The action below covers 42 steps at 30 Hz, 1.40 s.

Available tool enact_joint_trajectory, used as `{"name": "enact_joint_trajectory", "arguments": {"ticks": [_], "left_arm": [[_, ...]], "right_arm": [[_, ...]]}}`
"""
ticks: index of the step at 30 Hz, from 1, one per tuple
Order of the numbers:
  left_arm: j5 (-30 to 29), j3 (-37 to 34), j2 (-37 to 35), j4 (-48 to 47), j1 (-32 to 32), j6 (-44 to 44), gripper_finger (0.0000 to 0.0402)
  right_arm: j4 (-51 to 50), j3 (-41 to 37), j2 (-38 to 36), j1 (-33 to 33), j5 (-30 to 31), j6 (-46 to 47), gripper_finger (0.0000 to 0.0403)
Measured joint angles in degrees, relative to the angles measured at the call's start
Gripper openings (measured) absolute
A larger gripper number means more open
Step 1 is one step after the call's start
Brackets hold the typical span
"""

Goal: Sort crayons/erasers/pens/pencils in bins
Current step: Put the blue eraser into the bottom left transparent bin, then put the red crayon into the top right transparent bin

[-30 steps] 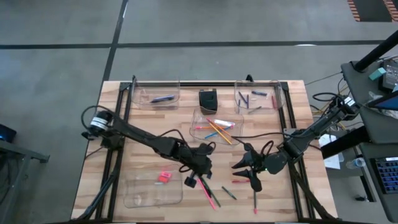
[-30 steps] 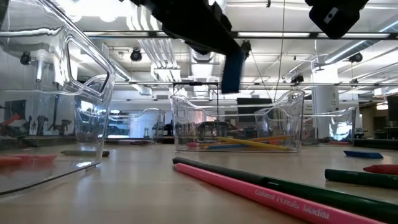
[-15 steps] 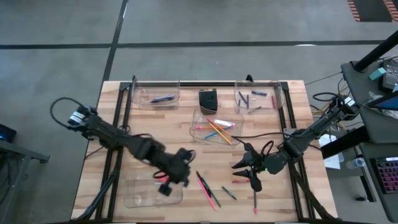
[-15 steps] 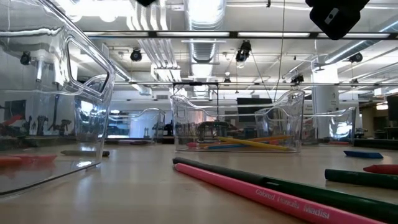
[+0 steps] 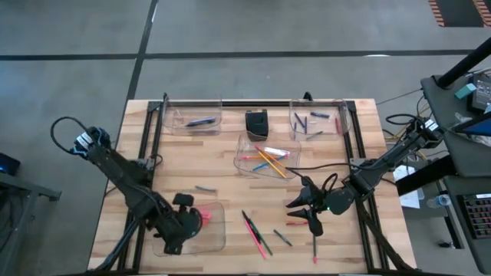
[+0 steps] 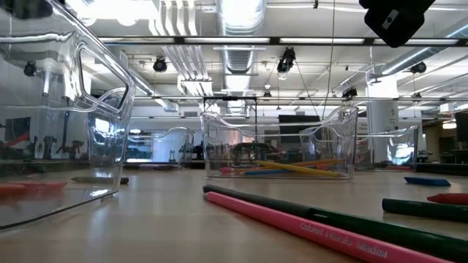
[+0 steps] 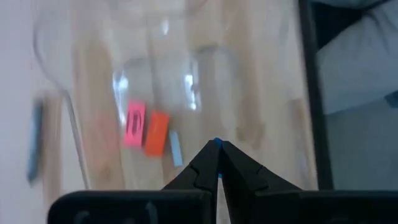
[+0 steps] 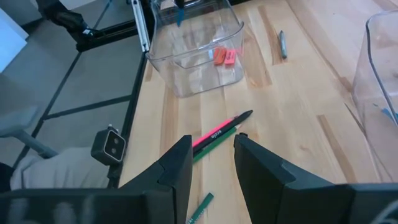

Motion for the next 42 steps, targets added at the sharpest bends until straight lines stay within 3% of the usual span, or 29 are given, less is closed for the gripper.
{"name": "enact_joint_trajectory", "arguments": {"ticks": [4, 10, 22, 25, 27, 29, 30, 37, 42], "left_arm": [[-0.05, -4.77, 0.02, 1.70, -0.24, -6.05, 0.0000], [-0.65, -8.29, -0.09, 6.41, 1.14, -6.32, 0.0007], [-1.44, -5.31, -0.21, 6.49, 2.77, -2.57, 0.0128], [-5.04, -3.74, -0.89, 6.63, 3.54, 0.18, 0.0149], [-12.26, -3.46, -1.36, 8.49, 3.91, 2.79, 0.0154], [-18.40, -4.49, -1.73, 13.48, 4.27, 8.54, 0.0155], [-18.48, -5.10, -1.86, 15.75, 4.94, 12.26, 0.0155], [-13.27, -10.44, -5.15, 34.18, 12.63, 28.09, 0.0155], [-3.50, -20.09, -7.98, 56.27, 19.57, 34.15, 0.0155]], "right_arm": [[0.16, 0.00, 0.00, 0.00, 0.02, 0.03, 0.0109], [0.14, 0.00, 0.00, -0.13, 0.04, -0.02, 0.0109], [-0.08, 0.00, 0.00, -0.13, 0.07, -0.05, 0.0109], [-0.10, 0.00, 0.00, -0.13, 0.07, -0.05, 0.0109], [-0.10, 0.00, 0.00, -0.13, 0.09, -0.05, 0.0109], [-0.10, 0.00, 0.00, -0.13, 0.09, -0.05, 0.0109], [-0.10, 0.00, 0.00, -0.13, 0.09, -0.05, 0.0109], [0.10, 0.00, 0.00, -0.13, 0.09, 0.72, 0.0109], [-0.01, 0.00, 0.02, -0.13, 0.10, 0.66, 0.0109]]}}
